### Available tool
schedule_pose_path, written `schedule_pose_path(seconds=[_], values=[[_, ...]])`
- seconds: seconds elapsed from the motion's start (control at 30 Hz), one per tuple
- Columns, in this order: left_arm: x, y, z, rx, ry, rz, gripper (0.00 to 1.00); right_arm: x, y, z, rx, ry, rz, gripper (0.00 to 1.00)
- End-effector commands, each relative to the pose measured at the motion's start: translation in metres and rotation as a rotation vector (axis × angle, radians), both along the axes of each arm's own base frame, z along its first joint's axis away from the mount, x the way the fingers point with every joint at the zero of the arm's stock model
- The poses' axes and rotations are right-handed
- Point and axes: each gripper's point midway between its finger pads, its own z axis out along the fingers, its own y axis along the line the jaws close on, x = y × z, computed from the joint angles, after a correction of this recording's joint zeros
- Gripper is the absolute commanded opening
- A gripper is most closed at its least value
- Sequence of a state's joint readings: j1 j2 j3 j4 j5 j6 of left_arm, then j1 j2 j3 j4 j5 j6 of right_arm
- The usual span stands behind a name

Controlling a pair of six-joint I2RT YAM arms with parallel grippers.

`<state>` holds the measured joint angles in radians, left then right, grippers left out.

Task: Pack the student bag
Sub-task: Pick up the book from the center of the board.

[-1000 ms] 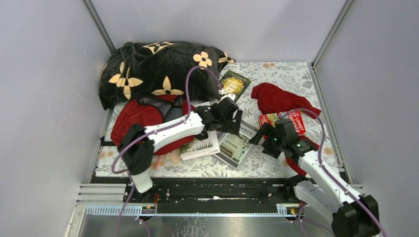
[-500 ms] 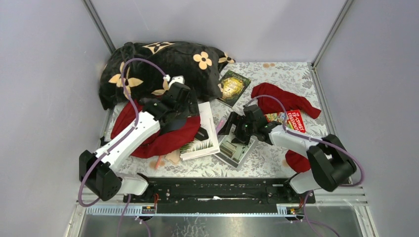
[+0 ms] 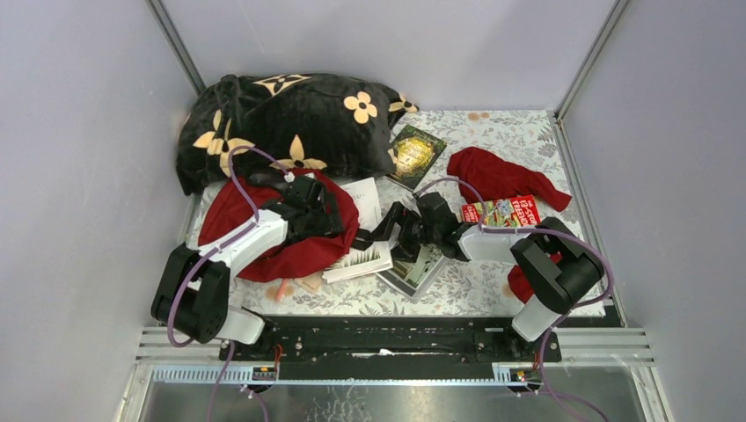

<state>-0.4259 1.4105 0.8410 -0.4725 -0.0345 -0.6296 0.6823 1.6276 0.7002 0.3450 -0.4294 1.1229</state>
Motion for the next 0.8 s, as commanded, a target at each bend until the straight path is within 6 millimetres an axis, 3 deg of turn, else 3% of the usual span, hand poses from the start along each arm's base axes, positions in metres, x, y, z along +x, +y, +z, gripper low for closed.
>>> schedule_pose_path(seconds=[0.0,0.1,0.2,0.3,0.4,0.57,0.7,0.77], values=[[-0.011,-0.03,-0.032,-0.207,0.126,-0.034,0.95,0.007,0.015,-0.01,0.067,0.023,-0.029,0.96],[-0.015,-0.027,-0.039,-0.226,0.146,-0.015,0.94,0.011,0.019,0.005,0.126,-0.024,-0.033,0.91],[-0.012,-0.023,-0.033,-0.225,0.13,-0.002,0.94,0.014,0.023,0.019,0.166,-0.072,-0.023,0.73],[-0.006,-0.029,-0.014,-0.336,0.112,0.002,0.95,0.016,0.028,0.035,0.229,-0.106,-0.015,0.58],[0.005,-0.03,0.01,-0.401,0.048,0.02,0.94,0.016,0.027,0.049,0.264,-0.139,-0.021,0.53],[0.02,-0.012,0.039,-0.372,-0.034,0.066,0.95,0.015,0.023,0.064,0.252,-0.198,-0.011,0.34],[0.025,0.019,0.048,-0.292,-0.031,0.114,0.94,0.018,0.017,0.079,0.205,-0.263,0.001,0.54],[0.031,0.028,0.057,-0.298,-0.053,0.129,0.94,0.017,0.015,0.085,0.191,-0.283,0.009,0.56]])
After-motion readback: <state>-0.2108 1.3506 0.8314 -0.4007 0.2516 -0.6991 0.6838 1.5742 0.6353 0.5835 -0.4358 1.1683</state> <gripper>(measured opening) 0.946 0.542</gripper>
